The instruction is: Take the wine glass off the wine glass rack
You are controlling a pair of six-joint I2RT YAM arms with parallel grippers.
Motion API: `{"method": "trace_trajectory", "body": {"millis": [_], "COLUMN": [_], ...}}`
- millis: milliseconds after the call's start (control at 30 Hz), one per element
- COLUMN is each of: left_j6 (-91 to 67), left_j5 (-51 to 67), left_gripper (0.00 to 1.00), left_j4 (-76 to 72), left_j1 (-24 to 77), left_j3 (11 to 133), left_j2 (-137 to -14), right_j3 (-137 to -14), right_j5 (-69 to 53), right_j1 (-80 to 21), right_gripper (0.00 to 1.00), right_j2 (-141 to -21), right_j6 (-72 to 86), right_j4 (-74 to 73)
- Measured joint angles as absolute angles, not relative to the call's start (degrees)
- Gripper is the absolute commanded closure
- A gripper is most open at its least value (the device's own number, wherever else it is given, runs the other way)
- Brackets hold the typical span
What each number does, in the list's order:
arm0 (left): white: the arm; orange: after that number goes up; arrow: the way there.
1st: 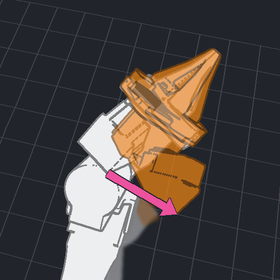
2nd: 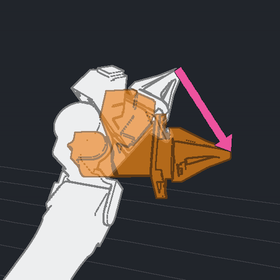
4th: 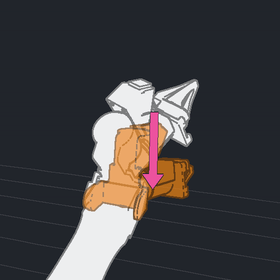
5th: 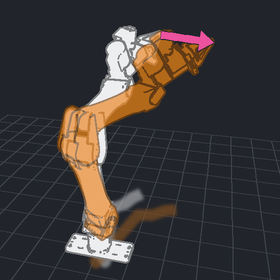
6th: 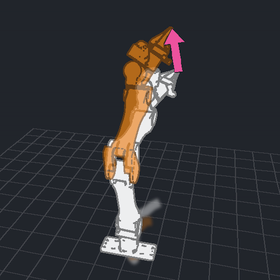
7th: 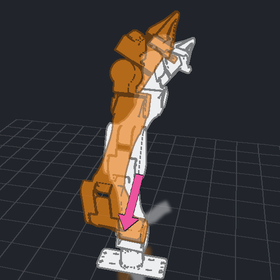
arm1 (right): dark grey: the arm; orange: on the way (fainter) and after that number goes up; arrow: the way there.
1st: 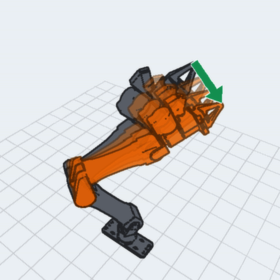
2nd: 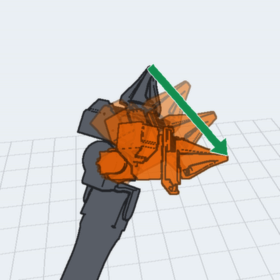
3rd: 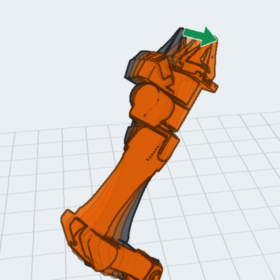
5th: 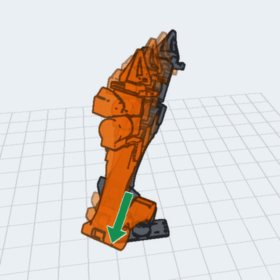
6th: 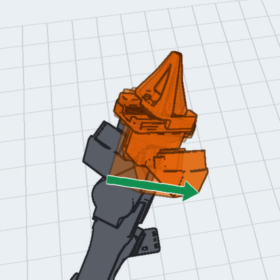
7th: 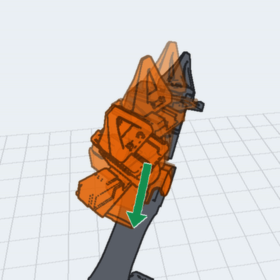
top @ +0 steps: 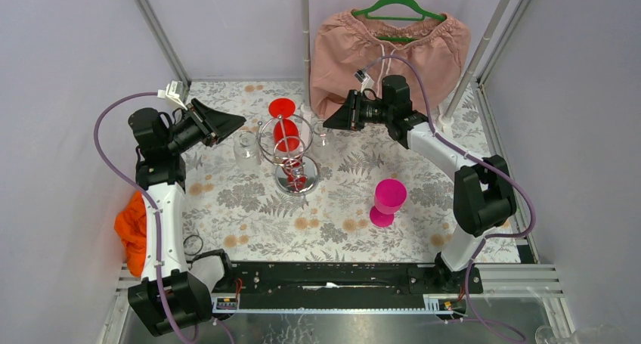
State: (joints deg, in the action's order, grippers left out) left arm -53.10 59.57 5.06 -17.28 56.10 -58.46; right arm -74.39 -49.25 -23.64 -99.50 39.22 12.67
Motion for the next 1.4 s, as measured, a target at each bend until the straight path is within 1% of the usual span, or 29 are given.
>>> {"method": "trace_trajectory", "body": {"millis": [133,233,333,367,400,467,533,567,600,800,933,967,1100,1300,1400], "left_j6": [-52.90,-52.88,-52.84,-52.84,-52.80,-52.71,-52.62,-52.53,-52.49,-52.16,-52.07,-52.05,-52.05,-52.05,-52.05], "left_j5": [59.57,59.57,59.57,59.57,59.57,59.57,59.57,59.57,59.57,59.57,59.57,59.57,59.57,59.57,59.57], "left_gripper": [0.59,0.59,0.59,0.59,0.59,0.59,0.59,0.59,0.59,0.59,0.59,0.59,0.59,0.59,0.59], "left_j4": [5.30,5.37,5.45,5.50,5.56,5.76,5.87,5.91,5.96,6.11,6.13,6.15,6.17,6.17,6.17], "left_j1": [-17.28,-17.28,-17.28,-17.28,-17.28,-17.28,-17.28,-17.28,-17.28,-17.28,-17.28,-17.28,-17.28,-17.28,-17.28], "left_j3": [56.10,56.10,56.10,56.10,56.10,56.10,56.10,56.10,56.10,56.10,55.94,55.83,55.51,55.44,55.44], "left_j2": [-58.54,-58.67,-58.85,-58.92,-58.98,-59.09,-59.24,-59.29,-59.31,-59.44,-59.46,-59.46,-59.46,-59.46,-59.46], "right_j3": [-74.61,-74.78,-74.81,-74.81,-74.81,-74.83,-74.83,-74.83,-74.83,-74.83,-74.83,-74.83,-74.74,-73.89,-73.89], "right_j5": [-49.23,-49.21,-49.15,-49.17,-49.19,-49.25,-49.39,-49.45,-49.56,-50.59,-50.59,-50.59,-50.48,-49.91,-48.73], "right_j1": [-23.64,-23.64,-23.64,-23.64,-23.64,-23.64,-23.64,-23.64,-23.64,-23.64,-23.64,-23.64,-23.64,-23.64,-23.66], "right_gripper": [0.89,1.00,1.00,0.95,0.88,0.82,0.69,0.65,0.64,0.63,0.65,0.66,0.77,0.78,0.82], "right_j2": [-99.50,-99.50,-99.50,-99.50,-99.50,-99.50,-99.50,-99.50,-99.50,-99.50,-99.50,-99.50,-99.48,-98.37,-97.58], "right_j6": [40.21,40.32,40.51,40.64,40.88,41.19,41.52,41.69,41.74,41.74,41.71,41.69,41.34,40.93,39.64], "right_j4": [12.25,11.90,11.66,11.66,11.66,11.60,11.44,11.44,11.46,11.53,11.53,11.51,11.46,11.33,9.89]}}
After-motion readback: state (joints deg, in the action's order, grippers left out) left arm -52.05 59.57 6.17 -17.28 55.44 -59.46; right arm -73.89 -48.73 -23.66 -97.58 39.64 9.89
